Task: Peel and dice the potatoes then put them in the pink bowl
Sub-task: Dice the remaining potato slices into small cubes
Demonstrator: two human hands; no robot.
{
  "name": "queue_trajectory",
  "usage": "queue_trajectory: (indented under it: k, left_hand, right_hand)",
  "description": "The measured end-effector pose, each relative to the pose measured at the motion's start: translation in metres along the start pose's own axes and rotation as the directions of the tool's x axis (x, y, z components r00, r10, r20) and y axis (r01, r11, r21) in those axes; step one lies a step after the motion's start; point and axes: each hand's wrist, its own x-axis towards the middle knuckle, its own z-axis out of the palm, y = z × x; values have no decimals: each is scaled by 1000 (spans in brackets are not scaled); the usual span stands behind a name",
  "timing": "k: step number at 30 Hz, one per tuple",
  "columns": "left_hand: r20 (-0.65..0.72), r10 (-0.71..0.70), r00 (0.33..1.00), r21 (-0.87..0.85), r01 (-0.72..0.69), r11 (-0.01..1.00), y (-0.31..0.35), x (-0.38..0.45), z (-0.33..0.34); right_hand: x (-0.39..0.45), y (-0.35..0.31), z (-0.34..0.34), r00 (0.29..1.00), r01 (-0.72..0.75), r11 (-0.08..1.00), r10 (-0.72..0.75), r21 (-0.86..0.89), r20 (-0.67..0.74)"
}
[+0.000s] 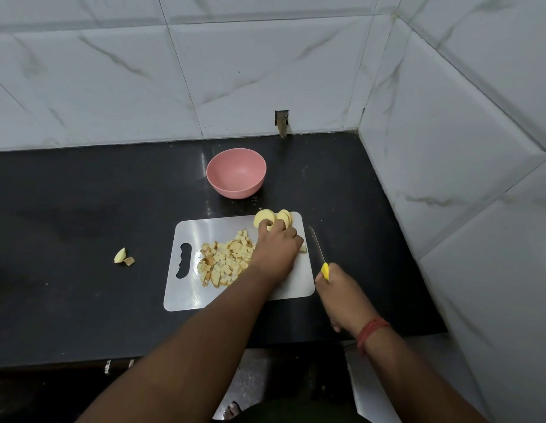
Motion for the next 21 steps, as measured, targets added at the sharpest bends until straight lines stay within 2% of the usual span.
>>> queue_trajectory:
  k: [7, 11, 21]
  left_hand:
    - [-27, -92, 995, -151, 87, 985, 5, 0, 3]
    - [-16, -117, 993, -181, 112, 977, 4, -4, 5]
    - [-14, -170, 985, -211, 163, 964, 1, -7, 11]
  right_hand:
    - [2, 8, 2, 998, -43, 996, 46, -75, 38]
    - [6, 12, 8, 997, -54, 982, 61, -183, 36]
    - [16, 5, 23, 992, -80, 952, 105, -297, 70]
